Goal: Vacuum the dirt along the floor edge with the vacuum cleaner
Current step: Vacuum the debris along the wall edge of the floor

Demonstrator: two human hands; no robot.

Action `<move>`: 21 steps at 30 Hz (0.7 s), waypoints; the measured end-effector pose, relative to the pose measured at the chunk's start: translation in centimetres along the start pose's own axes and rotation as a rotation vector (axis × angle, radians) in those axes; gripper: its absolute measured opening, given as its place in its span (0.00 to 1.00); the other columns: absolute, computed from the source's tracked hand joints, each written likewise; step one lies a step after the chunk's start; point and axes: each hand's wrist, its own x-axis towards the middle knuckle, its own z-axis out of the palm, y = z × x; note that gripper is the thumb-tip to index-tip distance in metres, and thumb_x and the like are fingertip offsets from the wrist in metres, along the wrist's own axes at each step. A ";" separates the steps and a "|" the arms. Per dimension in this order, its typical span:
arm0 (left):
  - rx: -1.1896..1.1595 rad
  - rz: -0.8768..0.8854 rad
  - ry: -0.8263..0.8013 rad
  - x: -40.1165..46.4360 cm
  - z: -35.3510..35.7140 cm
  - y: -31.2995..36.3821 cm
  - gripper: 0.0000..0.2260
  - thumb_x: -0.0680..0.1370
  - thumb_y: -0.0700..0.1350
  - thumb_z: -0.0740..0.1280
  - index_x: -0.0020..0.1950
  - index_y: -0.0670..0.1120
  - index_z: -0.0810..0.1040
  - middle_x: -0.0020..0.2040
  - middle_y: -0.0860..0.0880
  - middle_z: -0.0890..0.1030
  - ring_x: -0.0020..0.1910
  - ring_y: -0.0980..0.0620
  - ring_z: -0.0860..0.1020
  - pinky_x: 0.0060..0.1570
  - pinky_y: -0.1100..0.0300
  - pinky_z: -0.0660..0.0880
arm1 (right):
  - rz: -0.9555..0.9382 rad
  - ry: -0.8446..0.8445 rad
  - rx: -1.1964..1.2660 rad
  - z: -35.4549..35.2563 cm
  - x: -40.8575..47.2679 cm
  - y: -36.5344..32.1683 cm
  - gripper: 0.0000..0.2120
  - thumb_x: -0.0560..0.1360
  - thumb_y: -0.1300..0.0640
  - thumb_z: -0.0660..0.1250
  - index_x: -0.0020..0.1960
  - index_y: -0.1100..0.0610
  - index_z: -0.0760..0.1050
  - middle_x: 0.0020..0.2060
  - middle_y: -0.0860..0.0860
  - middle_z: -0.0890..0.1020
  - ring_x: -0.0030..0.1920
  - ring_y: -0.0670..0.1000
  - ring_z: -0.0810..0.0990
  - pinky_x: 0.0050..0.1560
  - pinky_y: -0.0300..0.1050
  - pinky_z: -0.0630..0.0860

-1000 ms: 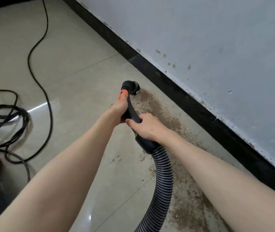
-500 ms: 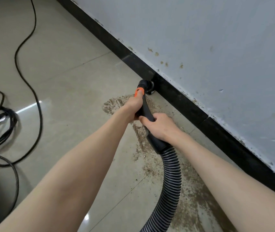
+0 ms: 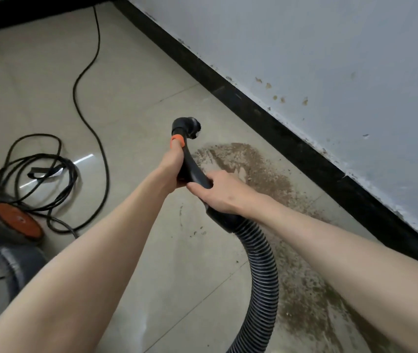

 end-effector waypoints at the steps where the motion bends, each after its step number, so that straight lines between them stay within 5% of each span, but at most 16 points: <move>1: 0.014 -0.014 -0.010 -0.4 -0.9 -0.4 0.22 0.79 0.61 0.56 0.58 0.42 0.69 0.39 0.46 0.73 0.37 0.47 0.74 0.33 0.54 0.72 | 0.002 -0.012 -0.024 0.5 -0.5 -0.3 0.22 0.78 0.37 0.60 0.53 0.57 0.74 0.45 0.56 0.82 0.46 0.58 0.81 0.51 0.54 0.79; 6: 0.013 -0.049 -0.070 -1.9 -4.5 -1.9 0.17 0.79 0.56 0.57 0.51 0.42 0.69 0.40 0.46 0.73 0.40 0.46 0.76 0.37 0.53 0.75 | -0.018 -0.070 -0.126 2.2 -2.5 -1.3 0.22 0.78 0.36 0.58 0.52 0.55 0.73 0.45 0.54 0.82 0.45 0.57 0.81 0.49 0.52 0.79; 12: -0.042 -0.057 -0.032 -2.7 -4.9 -4.0 0.21 0.80 0.59 0.54 0.59 0.41 0.68 0.49 0.43 0.76 0.44 0.46 0.77 0.36 0.53 0.74 | -0.035 -0.098 -0.158 3.1 -3.5 -1.5 0.19 0.78 0.35 0.58 0.43 0.51 0.70 0.43 0.54 0.81 0.45 0.56 0.80 0.46 0.49 0.78; 17: -0.045 -0.109 -0.024 -2.7 -3.6 -6.1 0.20 0.80 0.60 0.53 0.48 0.43 0.71 0.44 0.44 0.77 0.41 0.48 0.77 0.34 0.54 0.74 | -0.007 -0.122 -0.162 3.5 -3.8 0.4 0.20 0.78 0.35 0.56 0.38 0.50 0.69 0.39 0.51 0.80 0.41 0.54 0.80 0.39 0.46 0.74; 21: -0.011 -0.094 -0.016 -2.3 -2.4 -6.4 0.19 0.80 0.59 0.54 0.47 0.43 0.70 0.43 0.44 0.77 0.41 0.47 0.77 0.33 0.55 0.74 | 0.019 -0.101 -0.111 3.5 -3.9 1.8 0.20 0.78 0.36 0.56 0.38 0.51 0.69 0.38 0.51 0.80 0.42 0.55 0.80 0.42 0.47 0.75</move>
